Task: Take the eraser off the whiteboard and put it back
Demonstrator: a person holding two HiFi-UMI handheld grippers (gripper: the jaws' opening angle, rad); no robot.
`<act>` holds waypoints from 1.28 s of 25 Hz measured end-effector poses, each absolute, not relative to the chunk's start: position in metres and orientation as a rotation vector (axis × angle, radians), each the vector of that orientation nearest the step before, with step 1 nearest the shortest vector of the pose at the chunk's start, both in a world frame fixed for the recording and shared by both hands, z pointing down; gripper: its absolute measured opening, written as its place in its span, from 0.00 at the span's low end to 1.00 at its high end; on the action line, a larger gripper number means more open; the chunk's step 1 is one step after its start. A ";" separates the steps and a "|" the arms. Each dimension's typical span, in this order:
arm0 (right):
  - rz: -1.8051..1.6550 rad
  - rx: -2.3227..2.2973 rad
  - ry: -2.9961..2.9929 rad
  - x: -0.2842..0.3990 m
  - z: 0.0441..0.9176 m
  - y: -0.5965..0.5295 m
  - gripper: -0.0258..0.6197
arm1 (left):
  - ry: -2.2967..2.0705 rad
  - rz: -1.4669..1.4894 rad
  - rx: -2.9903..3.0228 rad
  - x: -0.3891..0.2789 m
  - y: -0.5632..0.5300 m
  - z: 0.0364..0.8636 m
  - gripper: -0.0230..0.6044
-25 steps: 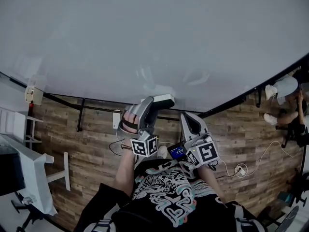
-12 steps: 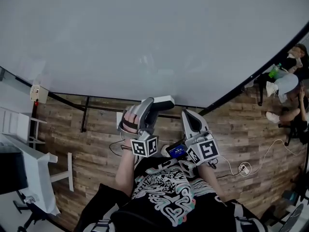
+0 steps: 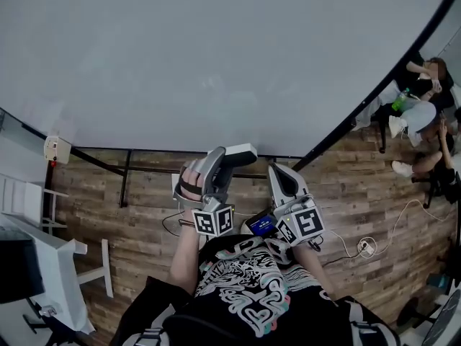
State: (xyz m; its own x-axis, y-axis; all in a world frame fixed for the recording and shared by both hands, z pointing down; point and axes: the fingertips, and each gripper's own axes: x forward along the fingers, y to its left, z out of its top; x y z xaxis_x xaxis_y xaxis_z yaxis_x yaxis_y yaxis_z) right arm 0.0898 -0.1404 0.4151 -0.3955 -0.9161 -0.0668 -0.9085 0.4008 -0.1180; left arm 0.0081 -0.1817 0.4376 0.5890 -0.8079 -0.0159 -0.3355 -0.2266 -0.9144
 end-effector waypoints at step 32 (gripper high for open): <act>-0.200 -1.853 2.404 0.023 0.414 -0.036 0.06 | 0.829 -0.542 -1.903 -0.060 -0.094 0.427 0.47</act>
State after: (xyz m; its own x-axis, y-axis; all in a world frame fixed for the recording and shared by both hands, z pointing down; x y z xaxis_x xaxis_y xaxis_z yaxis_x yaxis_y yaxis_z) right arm 0.0227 -0.0355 0.4138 -0.2548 -0.9670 0.0017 -0.9540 0.2511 -0.1641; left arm -0.0604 -0.0941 0.4268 0.6714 -0.7408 0.0216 -0.3168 -0.3132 -0.8953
